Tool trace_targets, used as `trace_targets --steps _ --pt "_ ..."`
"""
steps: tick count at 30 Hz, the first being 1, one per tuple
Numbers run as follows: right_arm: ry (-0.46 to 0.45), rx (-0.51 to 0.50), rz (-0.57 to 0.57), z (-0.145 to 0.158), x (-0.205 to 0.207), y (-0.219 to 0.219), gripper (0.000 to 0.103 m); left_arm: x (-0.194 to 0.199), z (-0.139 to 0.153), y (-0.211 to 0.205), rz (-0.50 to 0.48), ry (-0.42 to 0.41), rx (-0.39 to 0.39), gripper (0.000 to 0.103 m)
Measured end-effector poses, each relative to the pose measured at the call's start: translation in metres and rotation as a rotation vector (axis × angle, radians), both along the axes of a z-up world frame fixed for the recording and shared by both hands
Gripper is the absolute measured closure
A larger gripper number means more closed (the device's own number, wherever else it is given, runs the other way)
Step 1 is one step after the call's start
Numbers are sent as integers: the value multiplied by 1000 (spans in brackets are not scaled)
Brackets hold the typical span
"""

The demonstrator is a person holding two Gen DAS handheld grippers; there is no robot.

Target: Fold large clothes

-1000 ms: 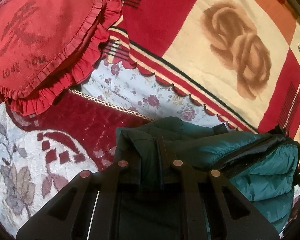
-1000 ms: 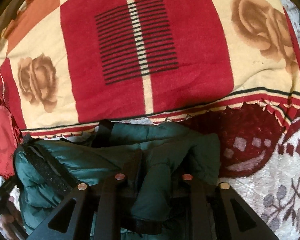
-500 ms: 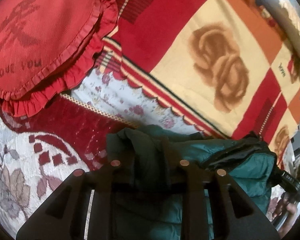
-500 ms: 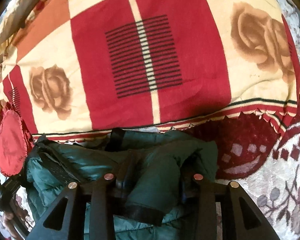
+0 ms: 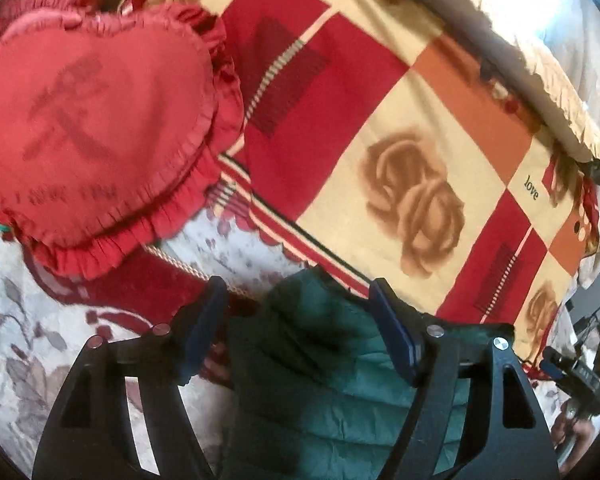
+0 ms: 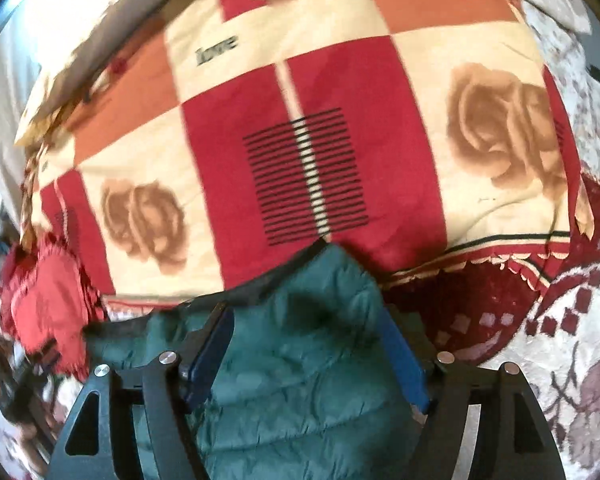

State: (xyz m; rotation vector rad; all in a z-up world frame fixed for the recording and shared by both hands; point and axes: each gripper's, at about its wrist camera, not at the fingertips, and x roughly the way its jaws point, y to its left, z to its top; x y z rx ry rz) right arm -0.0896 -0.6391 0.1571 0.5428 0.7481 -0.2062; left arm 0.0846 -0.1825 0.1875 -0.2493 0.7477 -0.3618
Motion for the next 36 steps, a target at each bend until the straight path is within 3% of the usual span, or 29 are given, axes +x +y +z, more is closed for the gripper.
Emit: trace_targets --steps 5,9,12,15,17,23,28,32,36 --pt "13 -17 152 -10 14 51 31 -25 -2 -16 -25 -25 39 29" --pt "27 -68 260 -23 37 102 31 -44 -26 -38 -52 -3 84 29" --pt "36 -147 300 -33 54 132 31 -43 -51 -58 -63 38 171 29" --pt "80 -234 297 -47 76 148 43 -30 -72 -67 -29 64 255 29" --pt "97 -259 284 -55 85 149 45 -17 -85 -68 -14 104 294 29" --pt "190 -232 205 -95 116 129 45 7 -106 -63 21 132 278 25" --pt "167 -182 175 -111 112 114 44 15 -117 -65 22 147 269 18" --pt "172 -167 175 -102 105 110 45 12 -114 -66 23 143 291 18" --pt "99 -174 176 -69 79 96 44 -1 -98 -66 8 110 298 18"
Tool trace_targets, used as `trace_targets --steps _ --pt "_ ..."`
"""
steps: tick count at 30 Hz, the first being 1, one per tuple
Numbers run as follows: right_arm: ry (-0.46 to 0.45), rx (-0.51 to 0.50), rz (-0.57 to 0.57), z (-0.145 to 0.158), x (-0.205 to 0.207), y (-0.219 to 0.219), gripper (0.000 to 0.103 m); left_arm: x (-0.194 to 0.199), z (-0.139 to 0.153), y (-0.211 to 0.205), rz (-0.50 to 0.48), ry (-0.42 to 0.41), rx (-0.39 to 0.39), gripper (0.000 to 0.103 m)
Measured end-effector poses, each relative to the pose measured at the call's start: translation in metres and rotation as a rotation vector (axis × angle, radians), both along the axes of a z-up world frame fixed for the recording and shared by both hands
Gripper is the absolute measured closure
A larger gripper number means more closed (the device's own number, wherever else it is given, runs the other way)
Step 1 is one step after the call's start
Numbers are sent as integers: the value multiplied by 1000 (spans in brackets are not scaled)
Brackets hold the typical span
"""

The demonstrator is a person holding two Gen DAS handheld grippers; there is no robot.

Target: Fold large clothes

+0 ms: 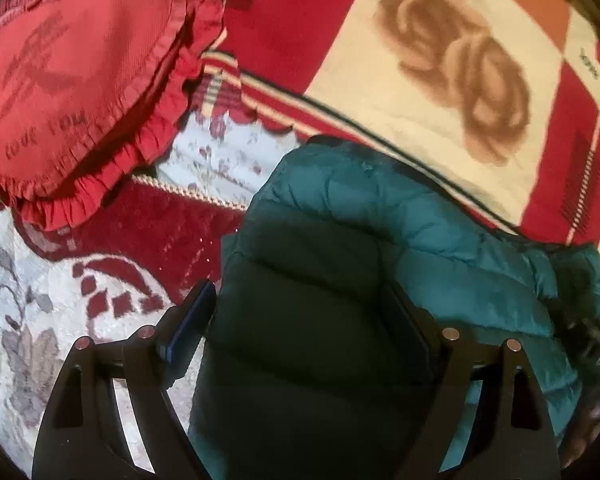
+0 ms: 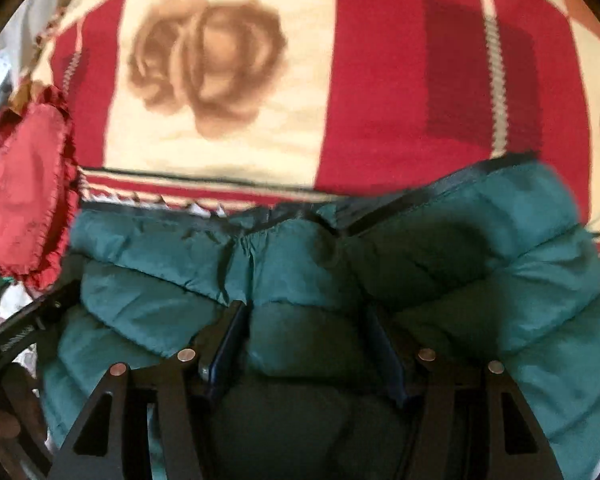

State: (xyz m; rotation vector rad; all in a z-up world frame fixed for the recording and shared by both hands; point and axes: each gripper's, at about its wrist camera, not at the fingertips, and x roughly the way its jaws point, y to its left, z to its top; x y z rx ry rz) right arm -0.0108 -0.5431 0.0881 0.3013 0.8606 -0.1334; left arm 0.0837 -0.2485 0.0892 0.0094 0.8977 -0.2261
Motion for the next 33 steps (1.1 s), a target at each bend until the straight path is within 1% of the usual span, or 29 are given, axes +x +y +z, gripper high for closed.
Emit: trace_targets --steps 2,4,6,8,11,14,16,19,23,25,28,31,33 --pt "-39 -24 -31 14 -13 -13 40 -7 7 1 -6 -20 -8 18" --pt "-62 -92 -71 25 -25 -26 40 -12 12 0 -19 -24 -24 18" --pt "-55 -123 -102 30 -31 -44 40 -16 14 -5 -30 -24 -22 18" --pt "-26 -120 -143 25 -34 -61 40 -18 13 -11 -39 -24 1 18" --pt "12 -115 -174 12 -35 -77 40 -16 8 -17 -44 -22 23 18" --pt "50 -126 -189 -4 -28 -80 40 -13 -1 -19 -48 -16 42 18" --pt "78 -97 -204 -16 -26 -86 37 -11 -4 -21 -55 -21 52 18" --pt "102 -59 -226 -29 -24 -96 32 -8 -7 -22 -65 -19 51 18" --pt "118 -83 -235 -35 -22 -95 30 -4 -10 -22 -65 -9 40 18" --pt "122 -100 -236 -31 -24 -93 30 -4 -9 -22 -67 -3 45 18" --pt "83 -104 -234 -13 -40 -86 30 -9 -3 -18 -72 2 35 18" --pt "48 -32 -219 6 -65 -81 29 -20 5 -6 -71 14 -13 18" --pt "24 20 -206 19 -87 -78 23 -30 11 5 -71 31 -59 18"
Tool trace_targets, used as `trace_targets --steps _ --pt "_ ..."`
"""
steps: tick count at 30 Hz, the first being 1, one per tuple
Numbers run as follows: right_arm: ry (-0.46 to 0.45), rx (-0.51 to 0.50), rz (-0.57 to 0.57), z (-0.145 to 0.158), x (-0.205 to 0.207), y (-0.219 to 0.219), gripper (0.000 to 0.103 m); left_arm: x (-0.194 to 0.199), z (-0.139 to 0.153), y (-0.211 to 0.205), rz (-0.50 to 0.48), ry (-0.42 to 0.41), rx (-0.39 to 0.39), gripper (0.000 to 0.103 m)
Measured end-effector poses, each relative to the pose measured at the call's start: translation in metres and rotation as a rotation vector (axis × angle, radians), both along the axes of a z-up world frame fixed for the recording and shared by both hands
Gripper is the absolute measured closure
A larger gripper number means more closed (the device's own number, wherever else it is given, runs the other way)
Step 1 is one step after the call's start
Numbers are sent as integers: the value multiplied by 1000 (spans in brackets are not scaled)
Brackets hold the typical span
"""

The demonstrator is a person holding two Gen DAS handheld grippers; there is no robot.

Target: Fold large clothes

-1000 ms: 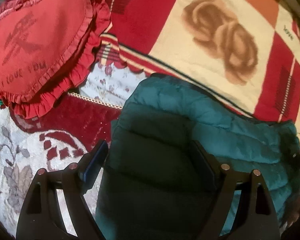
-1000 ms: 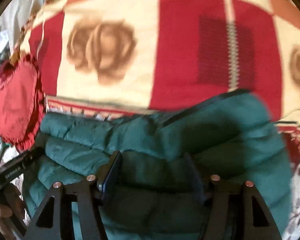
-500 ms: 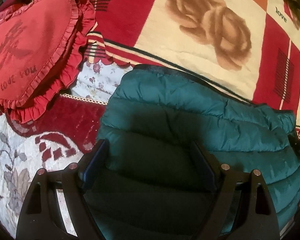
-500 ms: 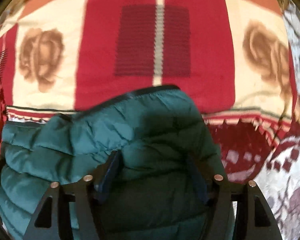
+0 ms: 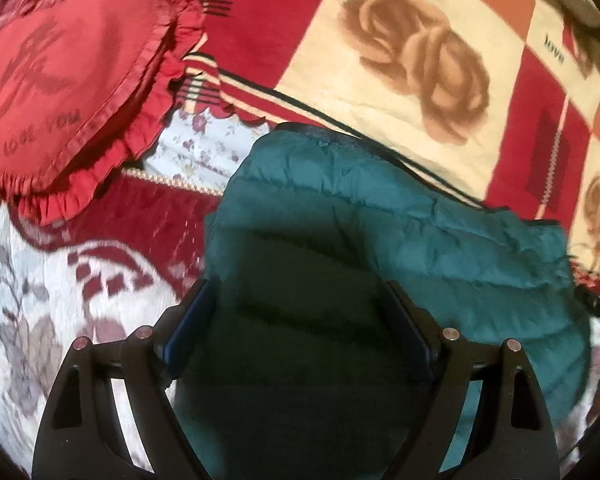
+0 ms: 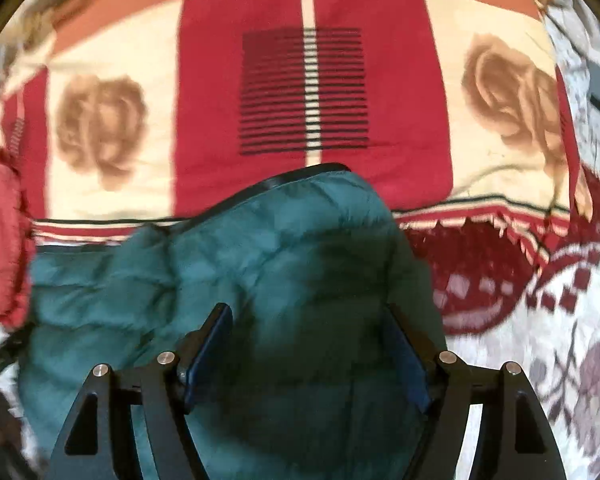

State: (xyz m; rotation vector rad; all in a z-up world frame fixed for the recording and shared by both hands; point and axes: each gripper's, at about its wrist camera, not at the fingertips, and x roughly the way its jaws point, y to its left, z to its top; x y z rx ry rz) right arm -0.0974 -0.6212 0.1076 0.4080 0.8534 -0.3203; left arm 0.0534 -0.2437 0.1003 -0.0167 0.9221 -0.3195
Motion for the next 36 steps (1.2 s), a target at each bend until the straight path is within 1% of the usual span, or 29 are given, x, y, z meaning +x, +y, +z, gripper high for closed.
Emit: trace_targets --steps 1,3,5,6,7,12,14,16,18,19,21,24,26,29,32,36 --pt "-9 10 -2 4 -9 1 18 -6 3 6 -2 9 -18 18" --pt "-32 54 -2 13 -34 8 16 -17 6 17 -2 28 -36 18" --pt "-30 92 -2 13 -53 13 11 -28 8 28 -1 48 -53 18" --pt "-22 110 0 12 -66 17 11 -33 8 33 -2 56 -57 18" --pt "-17 120 2 14 -69 23 11 -40 7 40 -3 69 -62 18" --pt "-6 196 -4 0 -106 36 11 -70 0 65 6 125 -102 18" --pt "3 236 -19 -11 -117 36 8 -78 -5 74 21 143 -120 18" --pt "0 299 -50 -22 -126 31 7 -83 -12 82 33 179 -149 18" --pt "-32 384 -96 -32 -133 24 7 -85 -17 89 40 211 -206 18" --pt "-41 401 -107 -35 -134 23 5 -86 -19 92 47 222 -241 18" --pt "-59 429 -126 -40 -133 21 3 -87 -20 95 61 228 -282 18" --pt "-83 450 -135 -43 -129 20 1 -86 -20 94 62 223 -305 18" --pt "-90 451 -143 -45 -124 19 1 -83 -23 93 61 237 -314 18" --pt "-89 490 -151 -53 -117 16 1 -78 -33 92 78 264 -320 18" --pt "-116 505 -155 -57 -112 14 1 -73 -41 92 91 284 -347 18" --pt "-136 544 -166 -62 -103 9 0 -66 -45 87 95 296 -375 18"
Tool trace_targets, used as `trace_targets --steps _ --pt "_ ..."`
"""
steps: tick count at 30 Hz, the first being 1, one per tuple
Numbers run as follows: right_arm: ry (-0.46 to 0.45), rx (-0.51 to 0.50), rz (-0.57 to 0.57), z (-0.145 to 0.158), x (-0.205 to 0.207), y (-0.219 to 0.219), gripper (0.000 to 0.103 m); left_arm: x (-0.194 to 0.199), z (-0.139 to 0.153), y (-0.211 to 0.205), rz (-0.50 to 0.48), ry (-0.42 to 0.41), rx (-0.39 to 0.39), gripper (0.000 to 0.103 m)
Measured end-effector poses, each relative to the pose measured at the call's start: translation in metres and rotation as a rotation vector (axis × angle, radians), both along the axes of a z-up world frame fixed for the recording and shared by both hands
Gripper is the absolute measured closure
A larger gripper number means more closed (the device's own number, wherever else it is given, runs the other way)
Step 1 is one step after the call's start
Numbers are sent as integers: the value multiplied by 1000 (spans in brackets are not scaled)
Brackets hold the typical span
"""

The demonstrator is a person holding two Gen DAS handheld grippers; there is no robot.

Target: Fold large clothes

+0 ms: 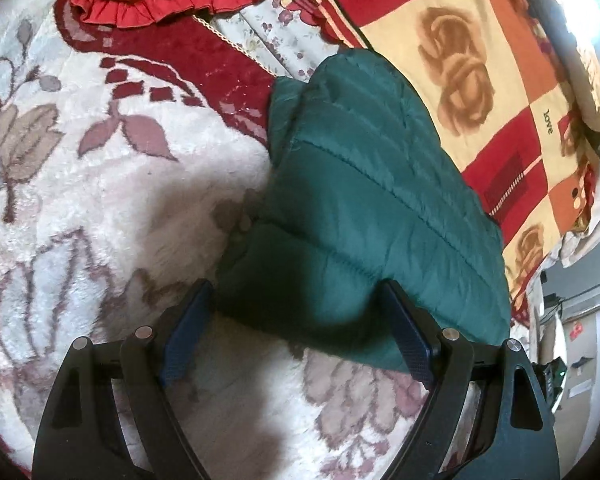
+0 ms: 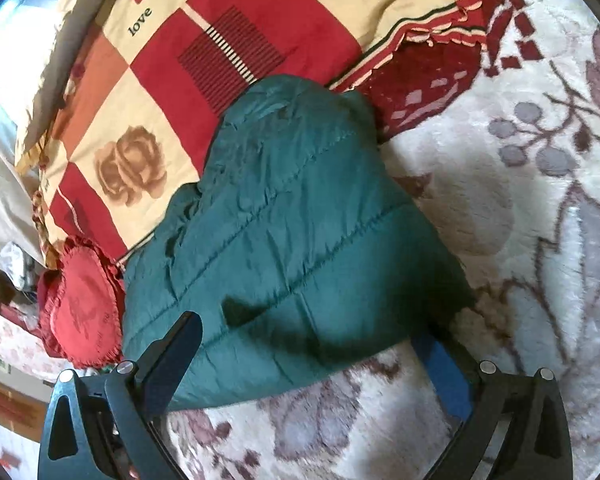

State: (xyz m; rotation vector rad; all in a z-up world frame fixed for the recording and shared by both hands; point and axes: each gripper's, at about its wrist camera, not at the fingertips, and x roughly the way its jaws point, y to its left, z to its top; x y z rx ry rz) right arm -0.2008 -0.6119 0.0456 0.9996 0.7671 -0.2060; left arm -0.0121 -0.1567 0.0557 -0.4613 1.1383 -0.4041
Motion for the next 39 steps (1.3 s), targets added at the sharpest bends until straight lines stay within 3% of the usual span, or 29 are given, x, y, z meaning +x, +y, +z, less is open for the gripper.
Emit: trace_targets --steps 6,11,12,14,16,17,18,20,27,39 --pt "-5 3 -21 -5 12 1 0 4 -4 -13 18 -1 5 6" --pt "29 -42 -6 -4 23 7 2 7 -3 -19 45 3 22 6" --pt "29 -53 -5 -3 24 9 5 7 -2 -19 41 1 23 8" --pt "26 -70 -5 0 25 11 32 5 2 -17 44 -21 17 23" --pt "17 -96 2 5 23 13 49 3 8 -16 35 -43 24 44" --pt "22 -117 10 8 24 15 57 2 11 -16 28 -55 31 50" --pt "25 -136 21 12 24 17 60 0 16 -17 22 -71 49 61" --pt "29 -174 40 19 23 22 68 -3 23 -19 11 -93 72 67" --pt "32 -267 87 42 11 36 74 -20 44 -17 -39 -159 100 76" --pt "39 -274 154 65 -56 64 75 -93 72 10 -141 -188 114 76"
